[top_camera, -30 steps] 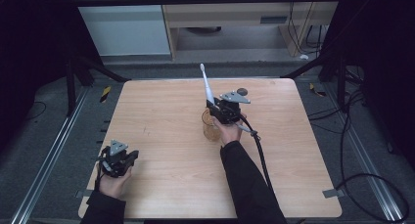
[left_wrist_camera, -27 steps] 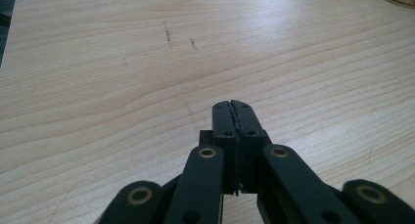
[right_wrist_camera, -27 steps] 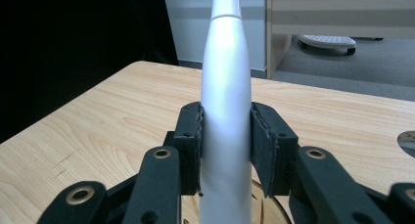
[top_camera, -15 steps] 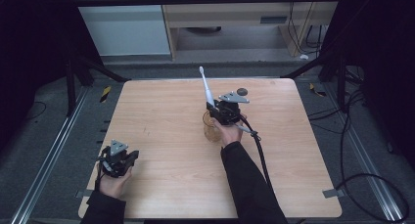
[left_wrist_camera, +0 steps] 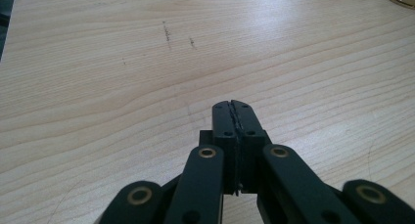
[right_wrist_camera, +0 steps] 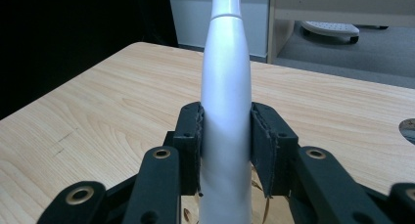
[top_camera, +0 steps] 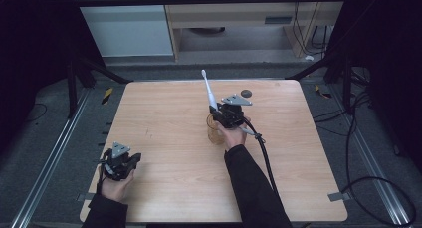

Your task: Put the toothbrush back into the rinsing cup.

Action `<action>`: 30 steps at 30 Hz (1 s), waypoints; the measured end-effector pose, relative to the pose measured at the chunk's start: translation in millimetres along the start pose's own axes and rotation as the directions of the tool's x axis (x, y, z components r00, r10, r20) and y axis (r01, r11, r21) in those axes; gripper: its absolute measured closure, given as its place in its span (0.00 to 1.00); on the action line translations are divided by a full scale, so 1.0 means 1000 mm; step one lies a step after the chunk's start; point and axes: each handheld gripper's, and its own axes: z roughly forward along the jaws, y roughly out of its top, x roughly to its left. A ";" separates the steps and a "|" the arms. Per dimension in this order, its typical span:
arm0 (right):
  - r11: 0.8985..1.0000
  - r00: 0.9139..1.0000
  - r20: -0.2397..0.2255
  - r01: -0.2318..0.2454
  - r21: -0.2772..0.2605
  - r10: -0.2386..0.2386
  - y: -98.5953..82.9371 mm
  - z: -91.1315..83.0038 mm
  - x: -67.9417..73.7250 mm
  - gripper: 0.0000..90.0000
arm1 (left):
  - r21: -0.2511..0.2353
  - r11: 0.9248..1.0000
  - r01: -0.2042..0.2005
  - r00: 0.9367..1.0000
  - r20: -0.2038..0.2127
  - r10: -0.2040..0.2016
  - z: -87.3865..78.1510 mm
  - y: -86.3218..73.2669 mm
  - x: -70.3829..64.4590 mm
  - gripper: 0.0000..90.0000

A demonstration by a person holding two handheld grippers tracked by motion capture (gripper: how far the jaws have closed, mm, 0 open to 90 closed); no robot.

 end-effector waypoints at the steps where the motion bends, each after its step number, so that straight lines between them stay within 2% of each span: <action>1: 1.000 1.000 -0.002 -0.001 0.000 0.001 0.000 0.000 0.000 0.74 | 0.000 1.000 0.000 1.000 0.000 0.000 0.000 0.000 0.000 0.99; 10: 1.000 1.000 -0.002 -0.011 0.009 0.011 -0.004 -0.002 -0.004 0.74 | 0.001 1.000 -0.004 1.000 0.000 0.004 0.000 0.000 0.000 0.99; 30: 0.997 1.000 0.004 0.016 0.074 -0.016 -0.006 -0.013 -0.007 0.73 | 0.003 1.000 -0.002 1.000 0.000 0.002 0.001 0.000 -0.001 0.99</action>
